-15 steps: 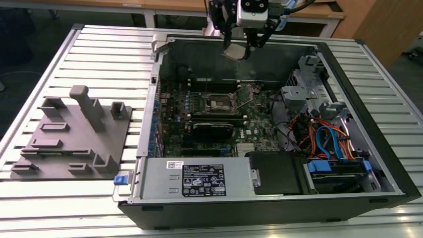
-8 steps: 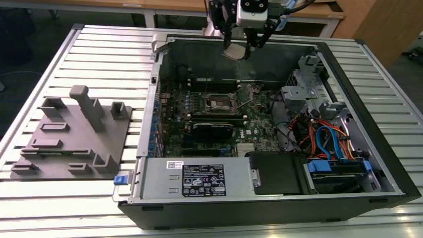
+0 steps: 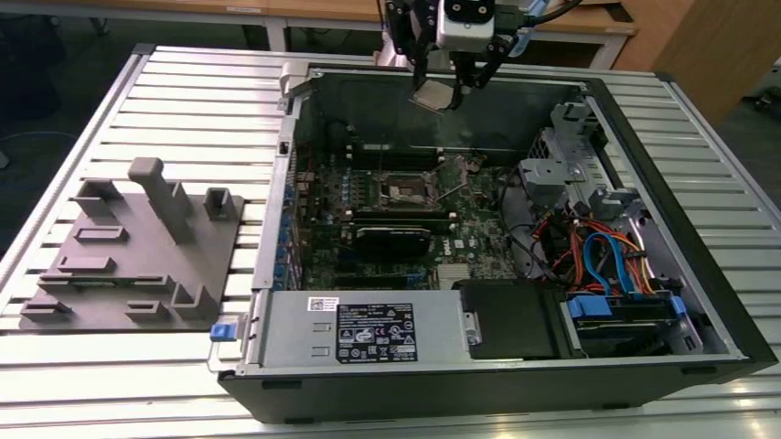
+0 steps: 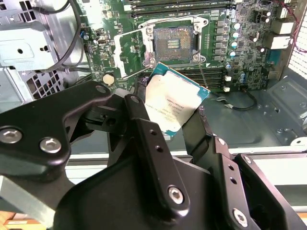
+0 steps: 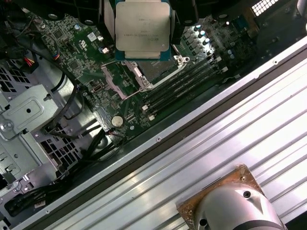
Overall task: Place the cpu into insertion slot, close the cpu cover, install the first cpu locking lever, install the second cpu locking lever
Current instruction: 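Place the cpu into insertion slot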
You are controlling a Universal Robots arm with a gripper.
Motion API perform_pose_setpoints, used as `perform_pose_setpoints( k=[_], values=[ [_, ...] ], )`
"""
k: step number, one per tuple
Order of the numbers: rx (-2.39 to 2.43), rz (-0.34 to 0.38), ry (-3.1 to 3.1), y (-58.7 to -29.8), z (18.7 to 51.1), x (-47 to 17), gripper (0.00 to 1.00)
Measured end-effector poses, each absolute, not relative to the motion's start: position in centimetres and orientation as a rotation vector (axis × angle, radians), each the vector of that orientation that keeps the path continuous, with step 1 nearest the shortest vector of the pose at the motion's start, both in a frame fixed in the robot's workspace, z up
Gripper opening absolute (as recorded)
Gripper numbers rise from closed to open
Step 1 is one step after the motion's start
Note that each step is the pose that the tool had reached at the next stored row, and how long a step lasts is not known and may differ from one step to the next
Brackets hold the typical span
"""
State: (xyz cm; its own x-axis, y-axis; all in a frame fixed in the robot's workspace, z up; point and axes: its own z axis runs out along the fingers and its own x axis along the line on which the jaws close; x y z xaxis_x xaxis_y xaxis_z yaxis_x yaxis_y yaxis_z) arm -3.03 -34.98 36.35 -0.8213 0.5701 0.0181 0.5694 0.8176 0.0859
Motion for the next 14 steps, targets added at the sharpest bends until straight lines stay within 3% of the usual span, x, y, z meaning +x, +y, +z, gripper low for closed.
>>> perform_pose_setpoints(
  k=[14],
  values=[
    [1.142, 0.135, 2.908, -34.98, 36.3, -3.04, 0.54]
  ],
)
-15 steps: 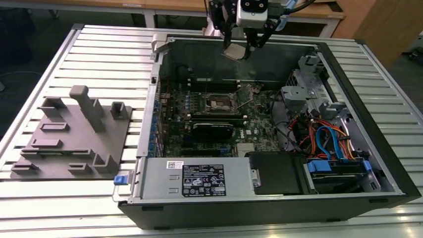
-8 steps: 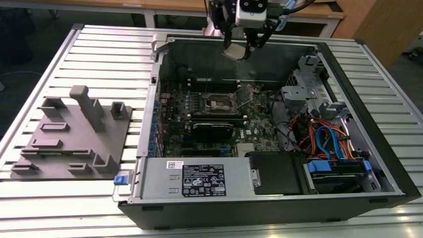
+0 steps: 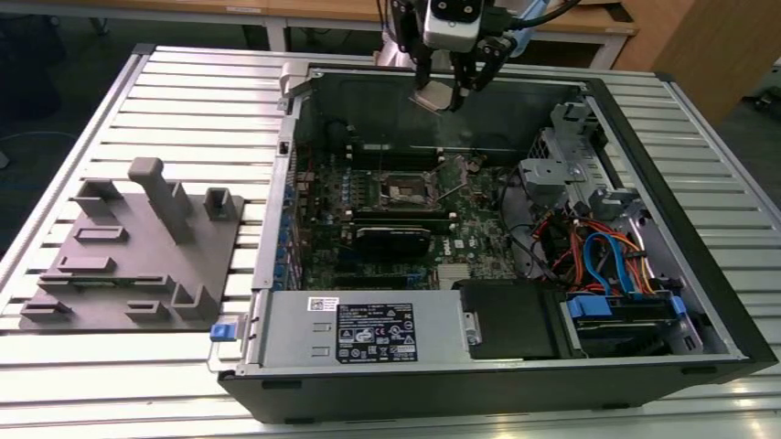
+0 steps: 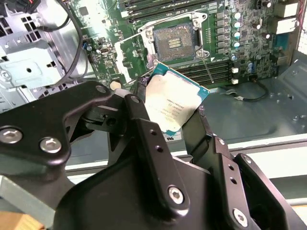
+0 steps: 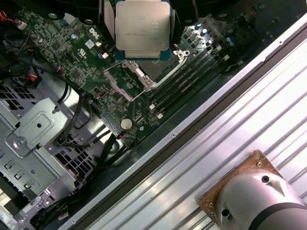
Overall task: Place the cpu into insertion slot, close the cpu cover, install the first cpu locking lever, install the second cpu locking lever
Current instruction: 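Place the cpu into insertion slot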
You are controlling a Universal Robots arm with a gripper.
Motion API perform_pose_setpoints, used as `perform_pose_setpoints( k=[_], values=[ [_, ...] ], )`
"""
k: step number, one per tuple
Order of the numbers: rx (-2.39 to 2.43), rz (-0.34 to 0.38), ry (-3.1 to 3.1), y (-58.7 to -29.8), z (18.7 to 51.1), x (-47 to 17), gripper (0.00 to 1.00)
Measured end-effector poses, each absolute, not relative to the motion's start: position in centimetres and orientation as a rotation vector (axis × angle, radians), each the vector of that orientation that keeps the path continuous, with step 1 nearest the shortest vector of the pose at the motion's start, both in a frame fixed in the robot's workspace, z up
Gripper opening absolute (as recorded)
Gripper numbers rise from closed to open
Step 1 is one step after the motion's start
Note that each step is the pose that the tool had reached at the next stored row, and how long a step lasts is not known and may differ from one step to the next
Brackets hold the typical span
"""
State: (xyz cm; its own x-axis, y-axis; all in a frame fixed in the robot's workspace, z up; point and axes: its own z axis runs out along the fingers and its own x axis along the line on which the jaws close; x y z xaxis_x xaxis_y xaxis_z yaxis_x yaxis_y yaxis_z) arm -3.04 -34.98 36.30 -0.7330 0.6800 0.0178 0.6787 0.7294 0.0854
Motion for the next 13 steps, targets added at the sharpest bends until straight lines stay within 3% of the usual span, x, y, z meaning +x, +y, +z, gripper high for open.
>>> perform_pose_setpoints(
  k=[13],
  values=[
    [1.159, 0.135, 2.9, -34.98, 36.3, -3.04, 0.54]
  ],
)
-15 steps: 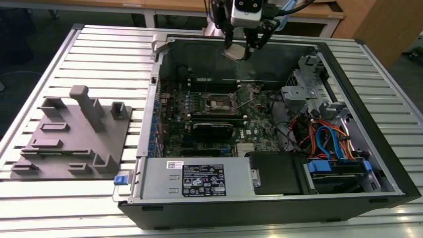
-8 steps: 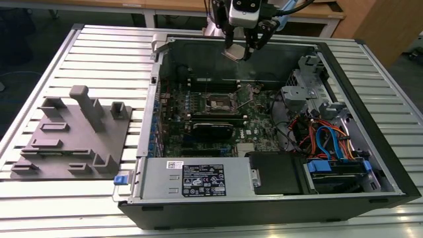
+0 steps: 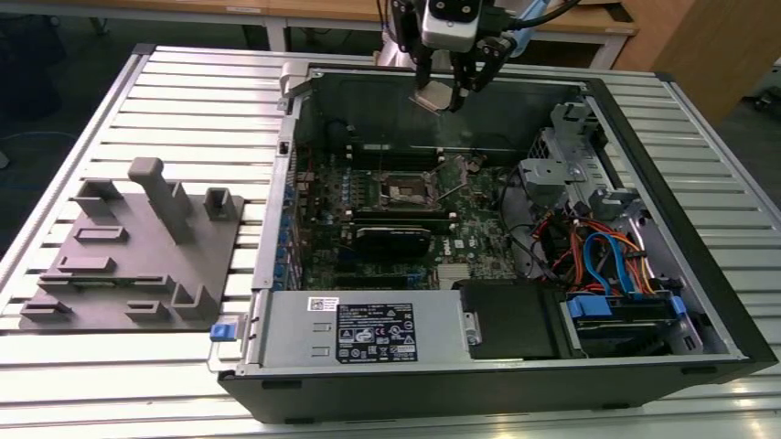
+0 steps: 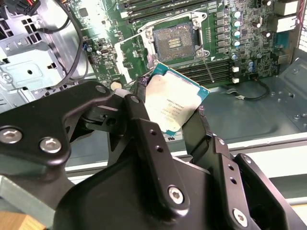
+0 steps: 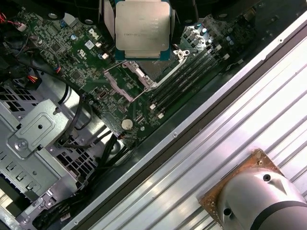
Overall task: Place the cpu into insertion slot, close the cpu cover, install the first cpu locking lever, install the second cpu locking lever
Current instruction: 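Place the cpu into insertion slot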
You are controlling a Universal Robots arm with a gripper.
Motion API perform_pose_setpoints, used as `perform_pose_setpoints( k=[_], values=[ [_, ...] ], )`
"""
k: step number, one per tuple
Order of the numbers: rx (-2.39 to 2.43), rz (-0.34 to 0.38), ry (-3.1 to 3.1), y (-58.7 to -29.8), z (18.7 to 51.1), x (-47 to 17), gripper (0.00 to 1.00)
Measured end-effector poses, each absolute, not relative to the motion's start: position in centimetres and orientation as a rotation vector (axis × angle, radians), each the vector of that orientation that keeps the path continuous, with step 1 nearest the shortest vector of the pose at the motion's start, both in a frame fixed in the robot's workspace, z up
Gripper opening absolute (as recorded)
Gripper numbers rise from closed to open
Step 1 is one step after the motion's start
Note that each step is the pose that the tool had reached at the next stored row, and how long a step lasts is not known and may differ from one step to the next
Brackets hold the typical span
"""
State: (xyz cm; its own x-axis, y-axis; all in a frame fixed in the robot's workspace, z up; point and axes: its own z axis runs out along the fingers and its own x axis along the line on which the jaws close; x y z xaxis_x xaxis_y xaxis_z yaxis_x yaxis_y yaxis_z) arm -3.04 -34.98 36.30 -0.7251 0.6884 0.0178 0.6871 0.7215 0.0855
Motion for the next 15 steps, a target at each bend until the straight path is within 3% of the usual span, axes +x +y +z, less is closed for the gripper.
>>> perform_pose_setpoints(
  k=[15],
  values=[
    [1.281, 0.132, 2.844, -34.98, 36.25, -3.04, 0.54]
  ],
)
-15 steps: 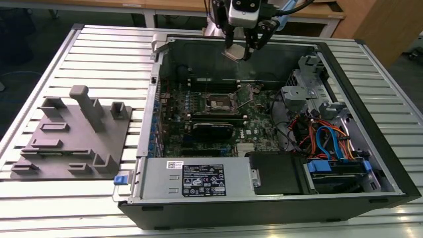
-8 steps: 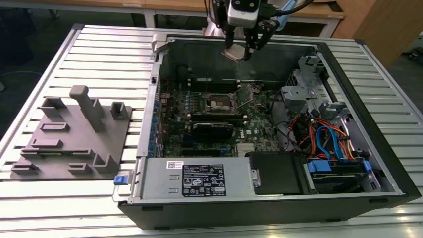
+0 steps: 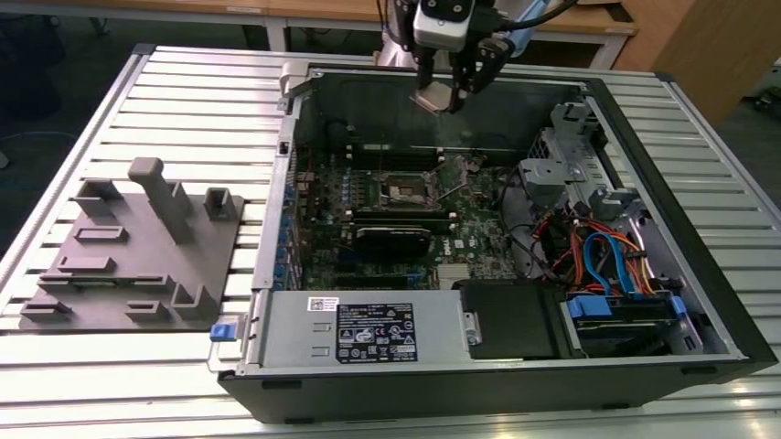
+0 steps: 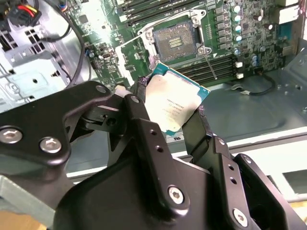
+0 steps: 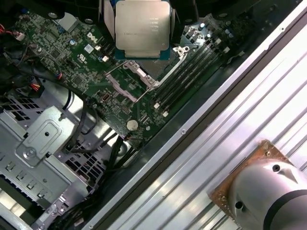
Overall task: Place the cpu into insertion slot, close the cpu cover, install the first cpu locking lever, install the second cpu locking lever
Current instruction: 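Place the cpu into insertion slot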
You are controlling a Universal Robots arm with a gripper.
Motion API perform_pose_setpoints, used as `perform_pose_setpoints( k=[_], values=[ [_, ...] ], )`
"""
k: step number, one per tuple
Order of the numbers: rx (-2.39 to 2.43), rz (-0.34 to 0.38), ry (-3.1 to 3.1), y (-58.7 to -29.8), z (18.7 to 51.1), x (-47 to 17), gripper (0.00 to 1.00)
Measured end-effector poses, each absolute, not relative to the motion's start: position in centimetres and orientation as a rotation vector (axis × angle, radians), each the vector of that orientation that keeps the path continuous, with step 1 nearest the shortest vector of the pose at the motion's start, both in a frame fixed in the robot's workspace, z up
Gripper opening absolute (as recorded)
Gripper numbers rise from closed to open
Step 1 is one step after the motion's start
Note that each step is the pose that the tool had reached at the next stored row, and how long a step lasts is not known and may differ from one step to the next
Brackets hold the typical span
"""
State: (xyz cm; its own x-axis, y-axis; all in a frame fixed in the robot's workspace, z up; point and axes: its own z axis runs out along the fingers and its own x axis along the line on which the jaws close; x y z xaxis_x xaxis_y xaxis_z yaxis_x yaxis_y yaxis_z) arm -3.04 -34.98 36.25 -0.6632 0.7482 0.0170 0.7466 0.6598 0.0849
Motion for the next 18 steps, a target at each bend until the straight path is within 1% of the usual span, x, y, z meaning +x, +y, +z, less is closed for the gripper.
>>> perform_pose_setpoints(
  k=[7, 18],
  values=[
    [1.406, 0.129, 2.78, -34.98, 36.2, -3.04, 0.54],
    [1.423, 0.129, 2.771, -34.98, 36.19, -3.04, 0.54]
  ],
)
